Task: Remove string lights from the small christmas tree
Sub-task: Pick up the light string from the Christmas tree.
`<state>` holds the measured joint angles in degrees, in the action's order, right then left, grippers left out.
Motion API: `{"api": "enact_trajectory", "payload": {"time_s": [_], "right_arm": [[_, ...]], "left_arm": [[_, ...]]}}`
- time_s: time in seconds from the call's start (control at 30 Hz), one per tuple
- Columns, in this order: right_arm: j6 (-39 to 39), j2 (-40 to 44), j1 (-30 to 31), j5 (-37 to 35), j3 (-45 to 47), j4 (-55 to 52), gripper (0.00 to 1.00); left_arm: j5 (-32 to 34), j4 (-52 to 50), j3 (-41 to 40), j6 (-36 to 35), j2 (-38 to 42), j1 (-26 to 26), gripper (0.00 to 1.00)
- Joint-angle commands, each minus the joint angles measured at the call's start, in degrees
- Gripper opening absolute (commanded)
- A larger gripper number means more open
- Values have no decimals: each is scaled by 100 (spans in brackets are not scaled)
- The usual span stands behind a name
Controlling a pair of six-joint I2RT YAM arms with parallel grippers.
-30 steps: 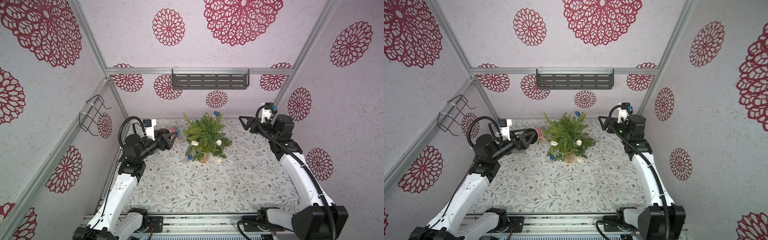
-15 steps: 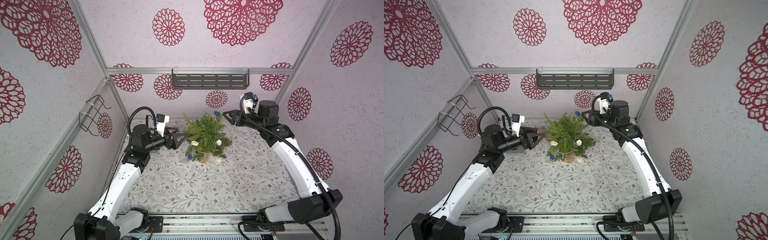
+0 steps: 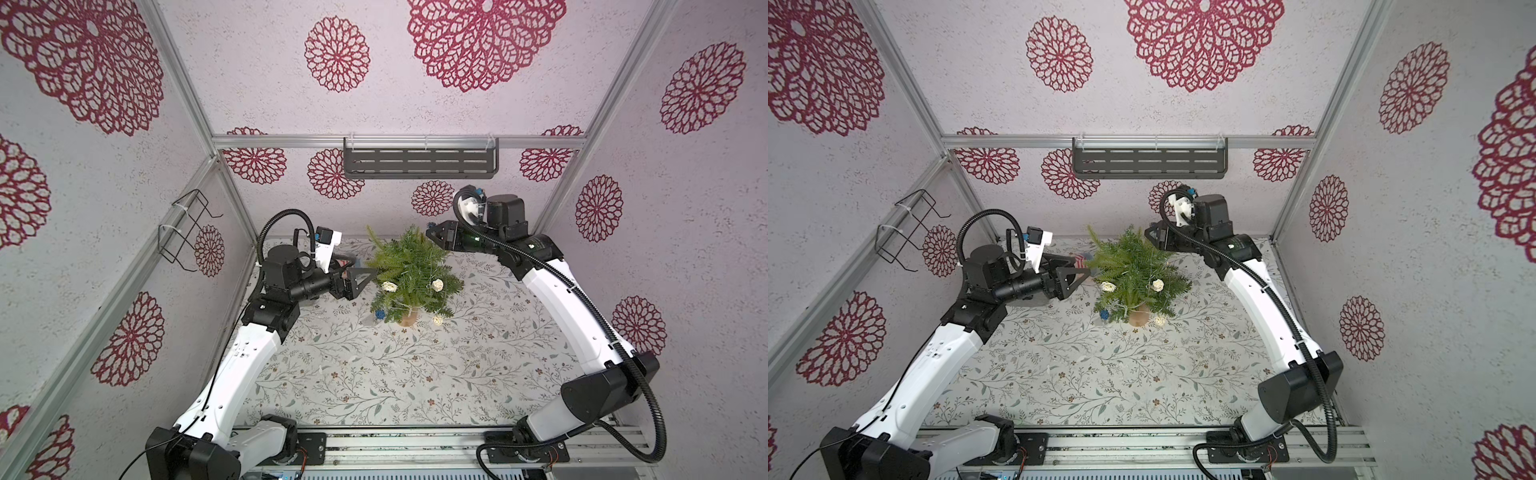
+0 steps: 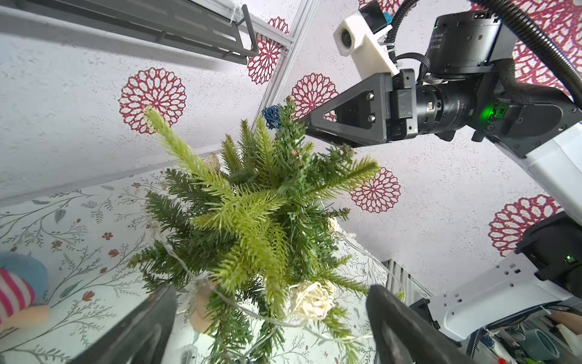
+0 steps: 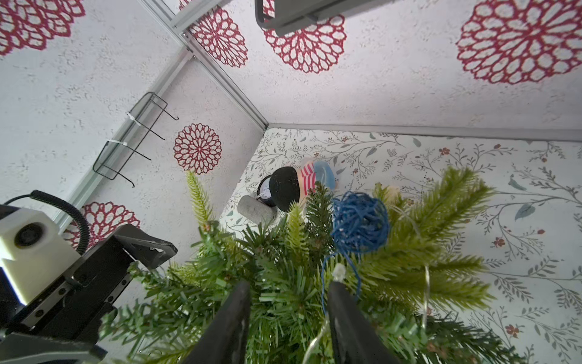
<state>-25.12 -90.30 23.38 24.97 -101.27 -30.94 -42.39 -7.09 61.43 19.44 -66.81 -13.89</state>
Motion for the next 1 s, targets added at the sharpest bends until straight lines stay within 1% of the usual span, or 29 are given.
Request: {"api": "enact_trajectory", "payload": {"time_s": [0.0,0.13,0.4,0.57,0.77,0.97], "right_arm": [[33,-101,73,-211,-388,-211,43],[77,-233,126,-378,-593,-395,43],[0,-389,166,-484,-620,-475,41],[-30,-566,208,-514,-793,-606,40],[-150,-629,260,-457,-762,-448,39],[-282,-514,305,-317,-605,-45,35]], "left_arm": [[-59,-24,33,-132,-28,-52,99],[-32,-47,8,-160,-25,-48,100],[-40,-73,9,-160,-61,-45,100],[3,-121,9,-195,-61,-47,99],[12,-134,9,-213,-52,-52,99],[13,-156,18,-230,-52,-52,99]]}}
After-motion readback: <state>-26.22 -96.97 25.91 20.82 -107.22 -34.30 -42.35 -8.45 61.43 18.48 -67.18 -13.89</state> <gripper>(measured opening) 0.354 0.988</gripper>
